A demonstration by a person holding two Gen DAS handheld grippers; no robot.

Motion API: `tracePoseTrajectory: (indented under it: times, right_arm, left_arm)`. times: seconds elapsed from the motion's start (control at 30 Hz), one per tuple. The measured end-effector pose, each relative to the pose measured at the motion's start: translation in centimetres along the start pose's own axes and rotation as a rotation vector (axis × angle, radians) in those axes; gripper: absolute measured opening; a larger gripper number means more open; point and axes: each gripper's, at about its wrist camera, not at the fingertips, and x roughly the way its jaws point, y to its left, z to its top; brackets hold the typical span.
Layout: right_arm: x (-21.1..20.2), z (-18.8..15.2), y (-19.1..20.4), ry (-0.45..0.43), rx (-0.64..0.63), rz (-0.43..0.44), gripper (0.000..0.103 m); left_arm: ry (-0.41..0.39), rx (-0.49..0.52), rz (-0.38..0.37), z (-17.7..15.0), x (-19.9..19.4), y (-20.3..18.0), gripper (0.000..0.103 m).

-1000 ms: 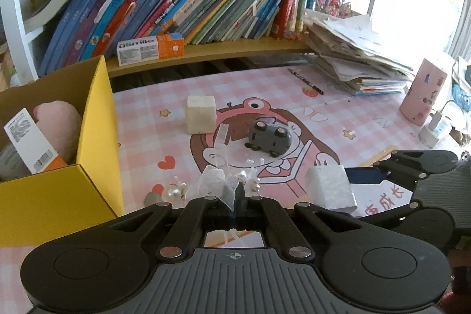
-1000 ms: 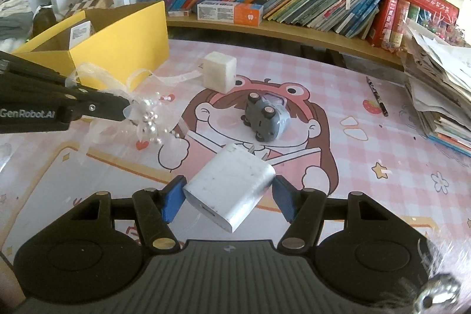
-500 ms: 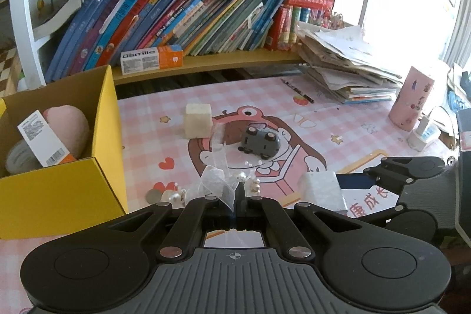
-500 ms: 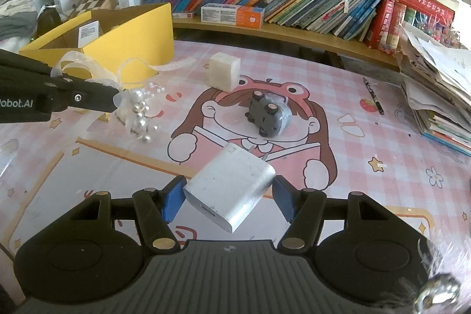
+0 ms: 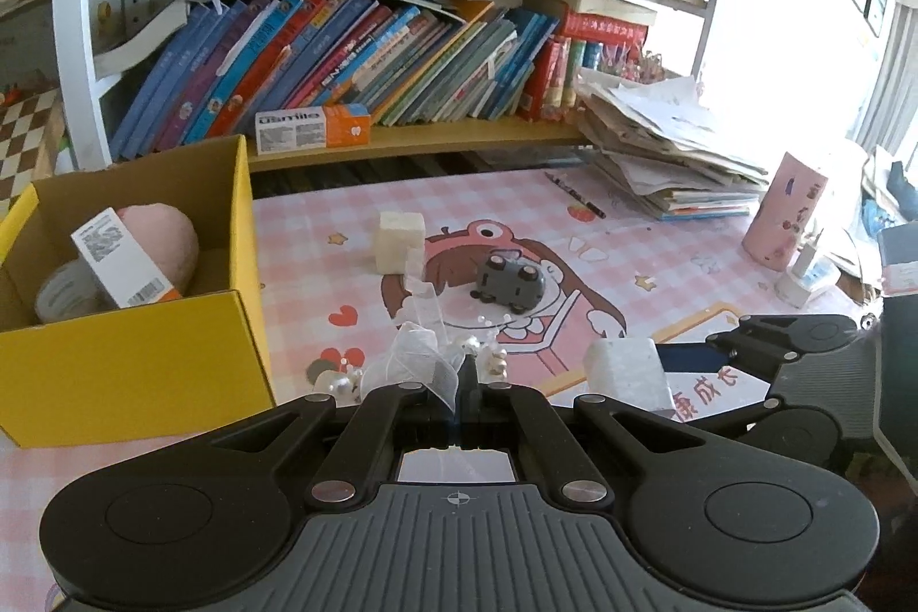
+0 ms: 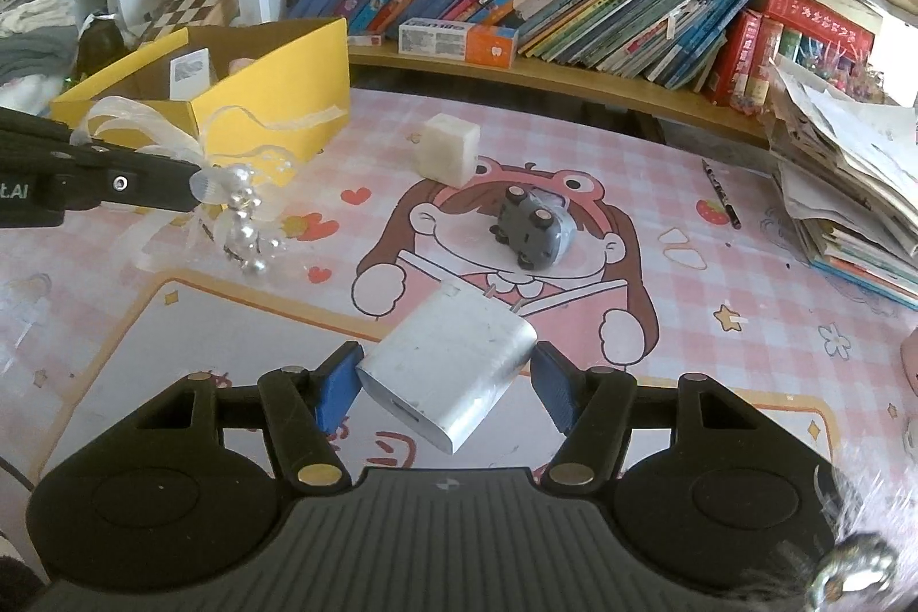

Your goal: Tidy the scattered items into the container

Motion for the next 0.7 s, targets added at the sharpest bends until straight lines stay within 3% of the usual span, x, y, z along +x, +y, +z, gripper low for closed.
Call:
tracePoseTrajectory:
  times: [0.7]
  right_arm:
    - [-1.4,1.8,8.6,-0.01,0.001,-0.045,0.062]
  left_arm:
    - [-0.033,0.0,-0.054,-1.9,-5.9,7.1,0.0]
